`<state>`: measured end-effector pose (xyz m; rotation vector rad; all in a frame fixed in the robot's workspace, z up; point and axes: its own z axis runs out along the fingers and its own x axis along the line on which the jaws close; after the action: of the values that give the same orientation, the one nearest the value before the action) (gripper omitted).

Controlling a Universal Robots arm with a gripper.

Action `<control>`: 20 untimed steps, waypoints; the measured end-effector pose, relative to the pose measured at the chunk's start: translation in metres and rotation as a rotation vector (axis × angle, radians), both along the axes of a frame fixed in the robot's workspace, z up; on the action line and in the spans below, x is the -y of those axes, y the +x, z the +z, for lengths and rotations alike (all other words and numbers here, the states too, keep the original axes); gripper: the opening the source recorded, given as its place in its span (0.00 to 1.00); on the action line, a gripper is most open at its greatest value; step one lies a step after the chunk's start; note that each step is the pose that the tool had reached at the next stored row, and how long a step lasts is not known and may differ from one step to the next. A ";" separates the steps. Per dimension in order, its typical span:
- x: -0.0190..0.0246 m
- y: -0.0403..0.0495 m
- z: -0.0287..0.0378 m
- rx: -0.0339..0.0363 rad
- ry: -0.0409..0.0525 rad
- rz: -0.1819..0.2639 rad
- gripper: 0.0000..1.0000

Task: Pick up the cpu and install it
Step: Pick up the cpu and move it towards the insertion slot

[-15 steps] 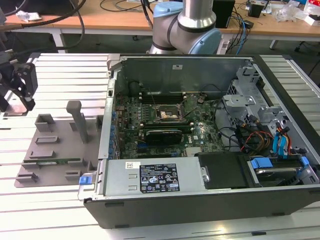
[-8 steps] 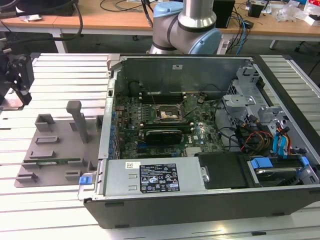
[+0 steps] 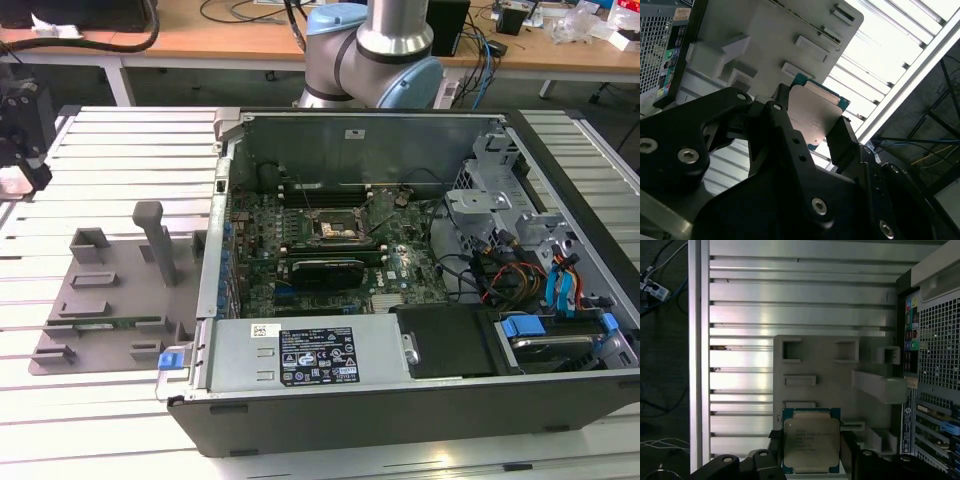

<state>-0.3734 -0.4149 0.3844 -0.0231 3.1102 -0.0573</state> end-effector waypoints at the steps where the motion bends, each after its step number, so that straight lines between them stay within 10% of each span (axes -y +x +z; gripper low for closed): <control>1: 0.0000 0.0000 0.0030 0.0001 0.0001 0.000 0.55; 20: 0.0000 0.0000 0.0606 0.0001 0.0001 0.000 0.55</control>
<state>-0.3734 -0.4149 0.4450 -0.0231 3.1101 -0.0570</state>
